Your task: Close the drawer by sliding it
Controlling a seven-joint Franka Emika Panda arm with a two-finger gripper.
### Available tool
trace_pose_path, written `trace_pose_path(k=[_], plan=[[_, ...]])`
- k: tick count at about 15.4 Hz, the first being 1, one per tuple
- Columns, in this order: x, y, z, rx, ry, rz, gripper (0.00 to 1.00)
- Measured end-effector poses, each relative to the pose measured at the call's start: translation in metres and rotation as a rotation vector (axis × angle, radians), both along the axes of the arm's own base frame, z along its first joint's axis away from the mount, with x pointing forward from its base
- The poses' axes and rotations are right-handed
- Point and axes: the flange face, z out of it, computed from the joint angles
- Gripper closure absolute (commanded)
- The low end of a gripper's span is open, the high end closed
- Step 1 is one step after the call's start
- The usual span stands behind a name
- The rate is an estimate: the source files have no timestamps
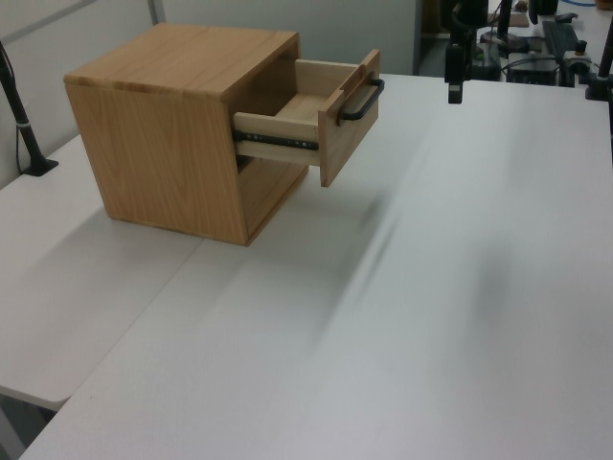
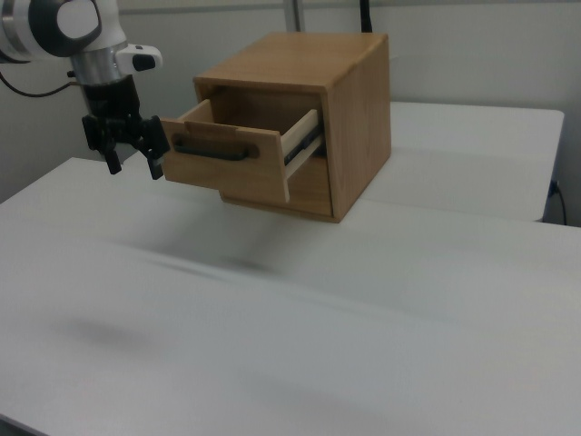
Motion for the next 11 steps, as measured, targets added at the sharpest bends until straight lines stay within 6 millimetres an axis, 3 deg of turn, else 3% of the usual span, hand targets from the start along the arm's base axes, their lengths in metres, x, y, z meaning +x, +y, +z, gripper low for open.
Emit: trace_pose_path(k=[9,10,11], plan=[[0.0002,0.0002,-0.0005,0.000,0.001,0.001,0.00],[0.0002,0.0003,-0.0005,0.000,0.001,0.001,0.02],[0.0001,0.0007,-0.0005,0.000,0.001,0.002,0.21]])
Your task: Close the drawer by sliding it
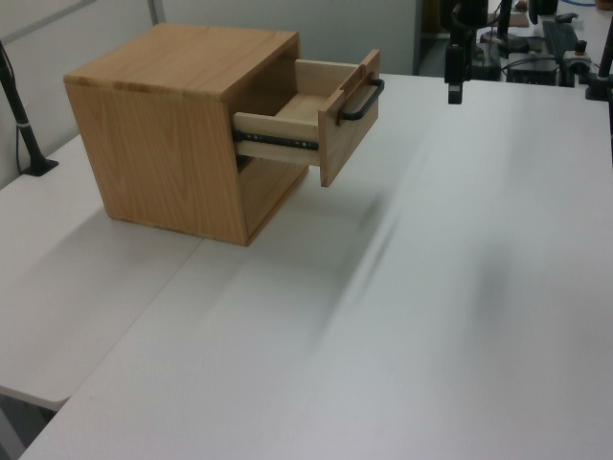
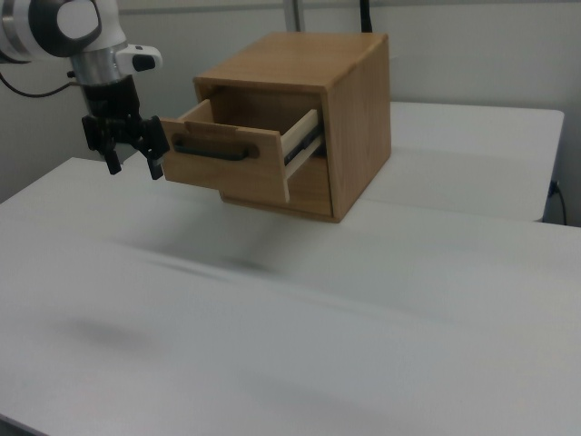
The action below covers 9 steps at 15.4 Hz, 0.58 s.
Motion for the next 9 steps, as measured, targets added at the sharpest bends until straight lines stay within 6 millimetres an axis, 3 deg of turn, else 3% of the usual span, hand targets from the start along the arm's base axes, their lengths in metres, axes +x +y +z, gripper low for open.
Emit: trace_pose_path(k=[1,4,9], plan=[[0.0000,0.0002,0.0000,0.000,0.000,0.000,0.49],[0.0000,0.0002,0.0000,0.000,0.000,0.000,0.99],[0.0006,0.0003,-0.0002,0.000,-0.002,0.001,1.00]])
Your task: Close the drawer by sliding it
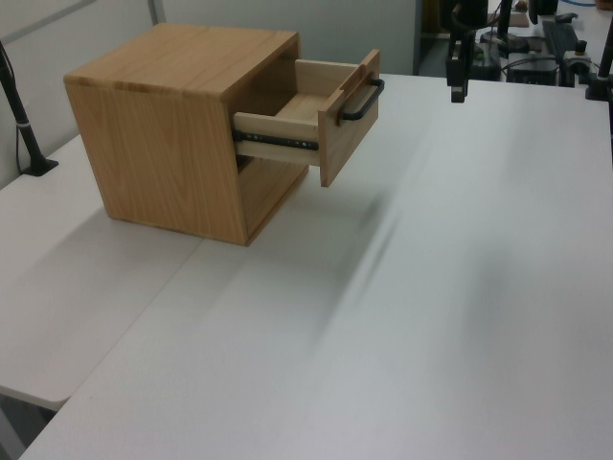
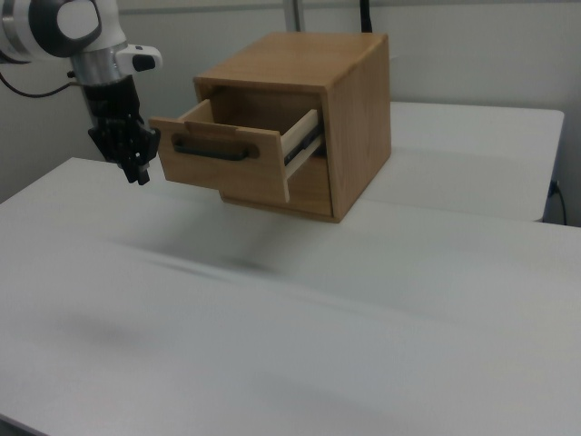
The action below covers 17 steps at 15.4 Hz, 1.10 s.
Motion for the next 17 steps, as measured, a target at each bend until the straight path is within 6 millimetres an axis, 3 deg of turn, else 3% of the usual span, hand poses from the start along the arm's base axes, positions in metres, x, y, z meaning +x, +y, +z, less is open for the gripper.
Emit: trace_pose_path(k=[9,17], plan=[[0.029,0.002,-0.027,0.008,-0.038,0.004,1.00],[0.094,0.008,-0.059,0.021,-0.098,0.004,1.00]])
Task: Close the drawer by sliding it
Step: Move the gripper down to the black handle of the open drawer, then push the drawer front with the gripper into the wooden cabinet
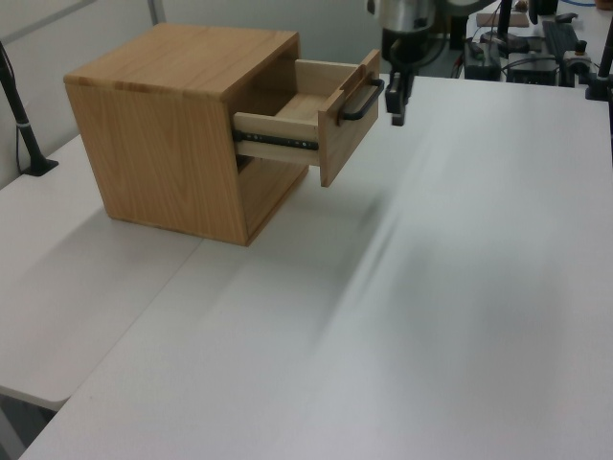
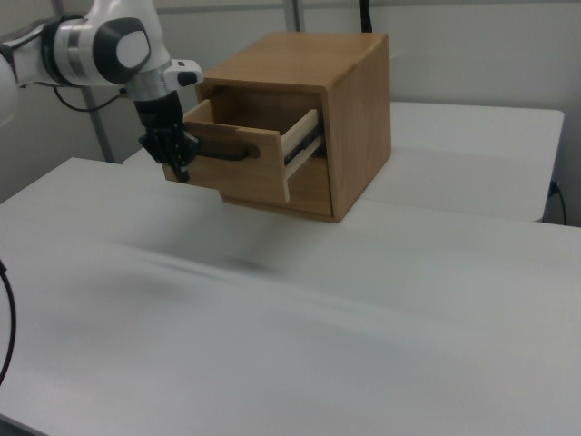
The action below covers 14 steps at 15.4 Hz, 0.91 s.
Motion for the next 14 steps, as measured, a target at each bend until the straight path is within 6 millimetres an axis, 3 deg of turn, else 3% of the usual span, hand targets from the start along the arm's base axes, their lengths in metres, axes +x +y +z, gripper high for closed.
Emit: trace_pose_path(k=[8,14], plan=[[0.049,-0.002,-0.018,0.028,-0.172,-0.007,1.00],[0.091,-0.004,-0.030,0.067,-0.435,-0.008,1.00]])
